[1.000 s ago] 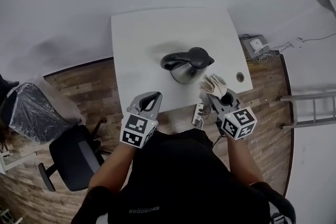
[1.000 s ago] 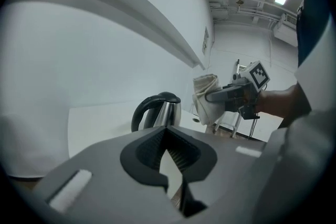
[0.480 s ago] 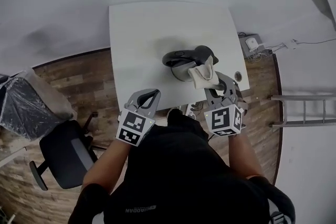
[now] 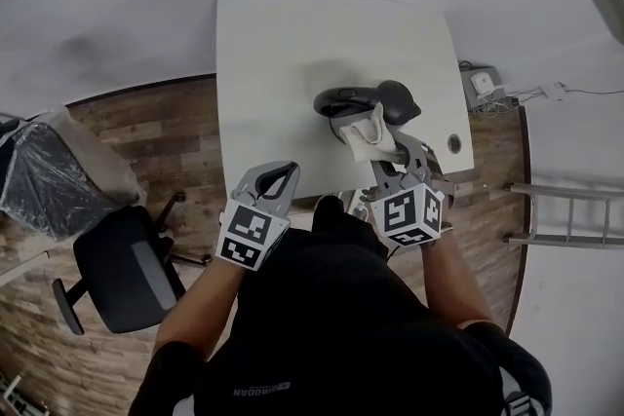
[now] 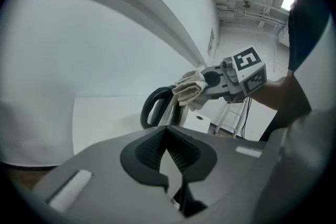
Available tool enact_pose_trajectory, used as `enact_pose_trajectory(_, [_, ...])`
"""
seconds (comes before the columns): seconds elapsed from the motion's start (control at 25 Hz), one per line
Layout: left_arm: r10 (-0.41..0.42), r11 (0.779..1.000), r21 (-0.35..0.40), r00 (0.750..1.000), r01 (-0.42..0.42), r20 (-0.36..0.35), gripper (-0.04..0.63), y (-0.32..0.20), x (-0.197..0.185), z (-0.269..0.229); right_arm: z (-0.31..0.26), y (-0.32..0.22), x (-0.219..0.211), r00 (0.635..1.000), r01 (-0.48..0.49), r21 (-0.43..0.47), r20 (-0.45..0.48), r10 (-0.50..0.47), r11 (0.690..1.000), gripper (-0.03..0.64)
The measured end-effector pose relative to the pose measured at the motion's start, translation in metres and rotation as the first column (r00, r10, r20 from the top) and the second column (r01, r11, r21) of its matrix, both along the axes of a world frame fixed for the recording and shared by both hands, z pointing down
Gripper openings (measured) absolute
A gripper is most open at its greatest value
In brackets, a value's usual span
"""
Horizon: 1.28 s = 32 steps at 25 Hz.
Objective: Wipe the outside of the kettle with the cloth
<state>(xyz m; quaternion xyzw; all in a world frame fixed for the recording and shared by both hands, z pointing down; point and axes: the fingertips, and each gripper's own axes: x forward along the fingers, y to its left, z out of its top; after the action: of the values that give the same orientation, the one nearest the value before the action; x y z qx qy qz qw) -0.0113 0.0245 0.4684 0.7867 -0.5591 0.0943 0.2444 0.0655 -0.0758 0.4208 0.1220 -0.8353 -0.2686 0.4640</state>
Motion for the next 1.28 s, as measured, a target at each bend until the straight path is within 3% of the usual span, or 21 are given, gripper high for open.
enact_pose_trajectory(0.48, [-0.069, 0.997, -0.043, 0.997, 0.068, -0.021, 0.008, 0.007, -0.009, 0.009, 0.066, 0.013, -0.013, 0.999, 0.019, -0.110, -0.041, -0.024, 0.994, 0.095])
enact_pose_trajectory(0.72, [-0.066, 0.996, -0.057, 0.997, 0.064, -0.031, 0.008, 0.003, -0.003, 0.012, 0.094, 0.015, -0.017, 0.999, 0.009, -0.146, -0.051, -0.017, 0.989, 0.095])
enact_pose_trajectory(1.28, [-0.101, 0.990, -0.102, 0.995, 0.098, -0.020, 0.008, 0.021, -0.006, 0.023, 0.165, 0.022, -0.011, 0.983, 0.010, -0.201, -0.175, -0.046, 0.980, 0.095])
